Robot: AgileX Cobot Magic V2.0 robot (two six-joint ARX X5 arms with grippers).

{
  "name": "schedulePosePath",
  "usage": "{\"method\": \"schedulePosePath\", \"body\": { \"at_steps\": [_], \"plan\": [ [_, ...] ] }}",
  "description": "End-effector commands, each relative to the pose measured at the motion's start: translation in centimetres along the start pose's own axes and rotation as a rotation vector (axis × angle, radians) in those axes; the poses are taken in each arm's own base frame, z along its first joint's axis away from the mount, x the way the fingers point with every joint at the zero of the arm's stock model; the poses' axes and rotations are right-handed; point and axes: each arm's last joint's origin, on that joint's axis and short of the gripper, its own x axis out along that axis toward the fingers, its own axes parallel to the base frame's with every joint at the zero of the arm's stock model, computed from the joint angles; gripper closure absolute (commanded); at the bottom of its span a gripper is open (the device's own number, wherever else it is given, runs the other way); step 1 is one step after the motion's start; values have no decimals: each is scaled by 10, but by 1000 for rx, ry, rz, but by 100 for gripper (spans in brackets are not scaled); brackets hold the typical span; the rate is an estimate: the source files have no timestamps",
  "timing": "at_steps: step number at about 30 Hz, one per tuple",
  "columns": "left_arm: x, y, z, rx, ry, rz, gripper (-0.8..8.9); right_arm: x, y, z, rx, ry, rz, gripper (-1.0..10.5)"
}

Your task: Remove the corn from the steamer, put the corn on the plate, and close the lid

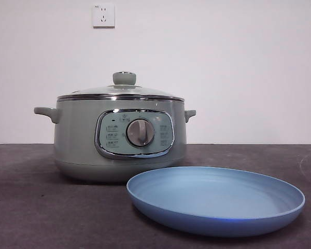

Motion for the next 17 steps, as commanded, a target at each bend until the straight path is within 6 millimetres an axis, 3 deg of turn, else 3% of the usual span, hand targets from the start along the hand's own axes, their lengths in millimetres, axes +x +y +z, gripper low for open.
{"method": "schedulePosePath", "body": {
  "at_steps": [1, 11, 17],
  "plan": [
    [-1, -1, 1, 19, -4, -5, 266, 0, 1, 1, -15, -4, 0, 309],
    [8, 5, 9, 36, -25, -7, 266, 0, 1, 1, -13, -3, 0, 312],
    [32, 12, 30, 65, -30, -43, 266, 0, 1, 1, -13, -4, 0, 312]
  ]
}}
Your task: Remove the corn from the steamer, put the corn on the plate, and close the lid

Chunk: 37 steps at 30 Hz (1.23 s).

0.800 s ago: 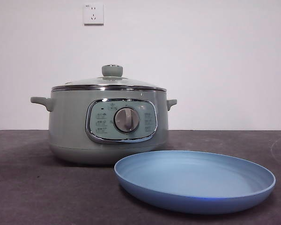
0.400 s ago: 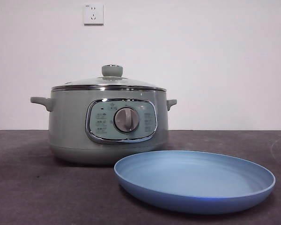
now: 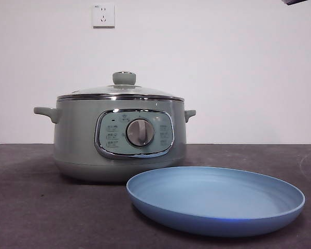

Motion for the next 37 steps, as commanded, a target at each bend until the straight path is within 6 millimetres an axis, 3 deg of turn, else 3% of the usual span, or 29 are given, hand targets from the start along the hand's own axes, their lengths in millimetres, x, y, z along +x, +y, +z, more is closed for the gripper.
{"method": "schedulePosePath", "body": {
  "at_steps": [1, 10, 16, 25, 31, 37],
  "plan": [
    [15, 2, 13, 36, -9, -33, 266, 0, 1, 1, -13, -4, 1, 312],
    [88, 0, 55, 143, 29, -3, 266, 0, 1, 1, -12, -3, 2, 313],
    [141, 1, 70, 212, 48, 49, 266, 0, 1, 0, -7, 3, 2, 317],
    [212, 13, 42, 232, 166, 105, 266, 0, 1, 0, -4, 6, 2, 317],
    [237, 18, 23, 225, 232, 118, 267, 0, 1, -1, -4, 6, 2, 317],
    [250, 19, 11, 224, 280, 136, 282, 0, 1, -1, -3, 7, 2, 317]
  ]
}}
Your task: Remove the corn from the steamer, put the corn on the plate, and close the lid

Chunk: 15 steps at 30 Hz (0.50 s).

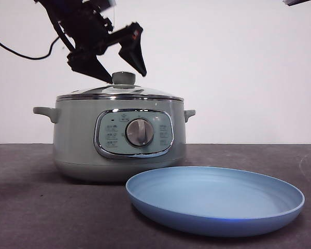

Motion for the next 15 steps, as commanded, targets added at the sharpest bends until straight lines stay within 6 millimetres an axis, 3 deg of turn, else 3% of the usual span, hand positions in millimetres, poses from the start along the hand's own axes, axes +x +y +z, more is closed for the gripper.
{"method": "schedulePosePath", "body": {
  "at_steps": [1, 6, 10, 12, 15],
  "plan": [
    [6, -3, -3, 15, 19, 4, 282, 0, 1, 0, -9, 0, 3, 317],
    [7, -7, -6, 19, 49, 42, 288, 0, 1, 0, -8, 0, 2, 317],
    [7, -7, -10, 14, 93, 49, 442, 0, 1, 0, -8, 0, 2, 317],
    [7, -8, -11, 14, 100, 47, 453, 0, 1, 0, -8, 0, 2, 317],
    [7, -8, -11, 15, 99, 47, 553, 0, 1, 0, -8, 0, 2, 317]
  ]
}}
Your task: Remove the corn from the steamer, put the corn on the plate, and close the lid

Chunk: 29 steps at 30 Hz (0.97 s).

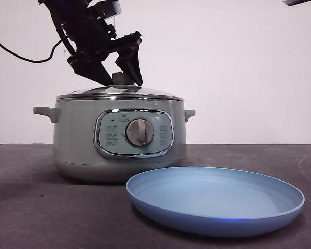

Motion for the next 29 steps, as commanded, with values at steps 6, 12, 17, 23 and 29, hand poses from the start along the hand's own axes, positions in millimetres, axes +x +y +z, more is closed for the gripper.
{"method": "schedulePosePath", "body": {
  "at_steps": [6, 12, 17, 23, 29],
  "plan": [
    [5, -1, -5, 3, 33, -2, 829, 0, 0, 0, -9, -1, 2, 317],
    [0, -2, -2, 4, 17, -4, 822, 0, 0, 0, -9, -1, 2, 317],
    [-13, -3, 5, 10, -34, -2, 822, 0, 0, 0, -9, -1, 2, 317],
    [-40, -5, 16, 19, -109, -5, 822, 0, 0, 0, -8, 0, 2, 317],
    [-81, -8, 26, 28, -195, -13, 822, 0, 0, 0, -7, -1, 2, 317]
  ]
}}
